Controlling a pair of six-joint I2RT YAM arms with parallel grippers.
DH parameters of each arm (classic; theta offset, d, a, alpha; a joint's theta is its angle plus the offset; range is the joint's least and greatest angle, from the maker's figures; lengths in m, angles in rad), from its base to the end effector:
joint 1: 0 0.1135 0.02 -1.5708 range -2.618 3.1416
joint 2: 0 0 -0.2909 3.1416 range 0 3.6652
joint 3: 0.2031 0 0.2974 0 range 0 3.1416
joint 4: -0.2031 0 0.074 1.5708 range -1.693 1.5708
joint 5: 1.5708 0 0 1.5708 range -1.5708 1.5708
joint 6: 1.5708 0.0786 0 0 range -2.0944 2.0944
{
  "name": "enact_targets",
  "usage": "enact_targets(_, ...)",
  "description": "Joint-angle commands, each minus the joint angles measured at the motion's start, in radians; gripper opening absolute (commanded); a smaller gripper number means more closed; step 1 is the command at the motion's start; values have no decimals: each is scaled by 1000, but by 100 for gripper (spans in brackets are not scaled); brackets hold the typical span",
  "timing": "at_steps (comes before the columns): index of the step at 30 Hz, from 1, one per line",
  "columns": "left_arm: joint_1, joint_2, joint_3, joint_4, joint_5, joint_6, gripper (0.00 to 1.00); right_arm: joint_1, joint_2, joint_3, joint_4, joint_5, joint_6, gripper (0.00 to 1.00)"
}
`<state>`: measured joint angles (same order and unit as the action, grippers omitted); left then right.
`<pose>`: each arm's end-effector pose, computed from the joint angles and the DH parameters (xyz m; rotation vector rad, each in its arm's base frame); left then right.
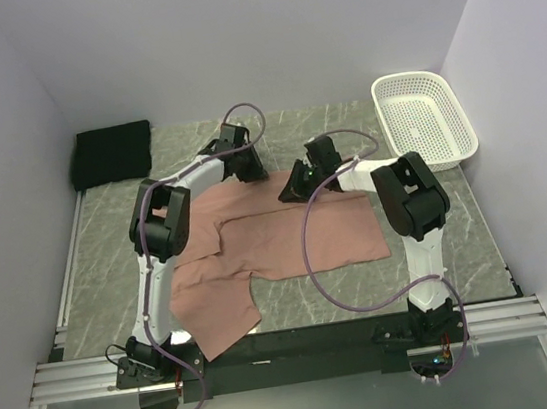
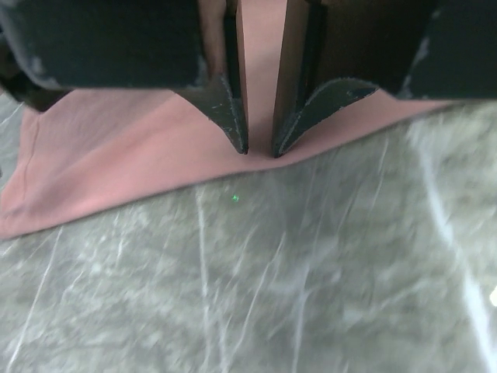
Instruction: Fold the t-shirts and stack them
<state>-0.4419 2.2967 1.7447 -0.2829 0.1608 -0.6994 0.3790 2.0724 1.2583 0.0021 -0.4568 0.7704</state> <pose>0.5319 -0.2656 0.1170 -0.2457 2.5068 -0.6950 0.4544 0.2183 0.0931 0.2635 2.5422 1.0481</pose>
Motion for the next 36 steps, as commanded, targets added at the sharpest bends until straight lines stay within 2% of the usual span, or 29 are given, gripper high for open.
enact_targets(1,-3,56,59,25,-18,5,26,0,9,-30,52,-17,20,25)
enact_targets(11,22,109,96,25,-37,6,28,-2,-9,-56,30,-13,-2,25)
enact_targets(17,25,44,102,22,-49,58,42,-31,-57,35,-66,33,-68,26)
enact_targets(19,31,4,104,7,-72,66,48,-49,-72,65,-105,65,-98,29)
enact_targets(21,38,-49,95,-4,-93,67,53,-84,-95,78,-119,76,-120,35)
enact_targets(23,42,-113,61,-4,-153,69,54,-126,-106,84,-119,61,-120,38)
enact_targets(29,83,-258,-75,-68,-294,57,54,-221,-106,92,-140,50,-98,38)
enact_targets(36,271,-374,-334,-98,-248,-15,52,-296,-68,135,-206,81,-94,37)
